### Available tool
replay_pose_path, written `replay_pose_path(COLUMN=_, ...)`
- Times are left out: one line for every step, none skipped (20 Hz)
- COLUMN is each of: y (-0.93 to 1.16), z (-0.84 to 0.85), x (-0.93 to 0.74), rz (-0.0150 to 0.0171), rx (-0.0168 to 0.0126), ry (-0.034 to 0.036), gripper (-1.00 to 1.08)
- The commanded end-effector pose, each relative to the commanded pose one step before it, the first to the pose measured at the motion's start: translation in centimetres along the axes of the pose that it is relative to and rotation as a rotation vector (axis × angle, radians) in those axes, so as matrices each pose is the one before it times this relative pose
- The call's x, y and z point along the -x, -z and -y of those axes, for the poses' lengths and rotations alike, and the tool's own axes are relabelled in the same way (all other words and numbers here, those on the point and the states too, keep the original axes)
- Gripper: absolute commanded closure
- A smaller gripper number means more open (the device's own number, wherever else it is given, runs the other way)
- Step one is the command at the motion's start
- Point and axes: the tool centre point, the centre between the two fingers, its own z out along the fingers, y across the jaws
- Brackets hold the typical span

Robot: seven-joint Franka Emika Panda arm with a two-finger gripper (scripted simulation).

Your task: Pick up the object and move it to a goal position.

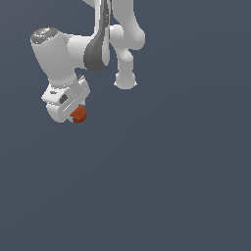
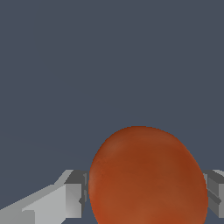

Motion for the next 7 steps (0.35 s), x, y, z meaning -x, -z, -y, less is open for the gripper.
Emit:
replay_pose_path(y=0.503, z=0.134, x=0.516, rz=-0.00025, rx=0.00122, ry=0.00150, gripper=1.08)
replay_pose_path(y=0.067, z=0.011, x=0.092, rz=0.00000, rx=0.00000, ry=0.00000, gripper=1.08)
replay_pose_path(y=0.025, z=-0.010, x=0.038, rz=0.00000, rx=0.00000, ry=0.00000, gripper=1.08)
replay_pose_path(y=-0.018, z=-0.030, x=-0.017, rz=0.00000, rx=0.00000, ry=0.00000, gripper=1.08)
replay_pose_path(y=-0.066, z=-0.052, x=-0.084, rz=0.00068, rx=-0.00013, ry=0.00000, gripper=1.08)
replay_pose_path(y=-0.052, z=-0.036, x=-0.063, rz=0.00000, rx=0.00000, ry=0.00000, gripper=1.08)
replay_pose_path(y=-0.019, z=-0.012, x=-0.023, rz=0.00000, rx=0.00000, ry=0.00000, gripper=1.08)
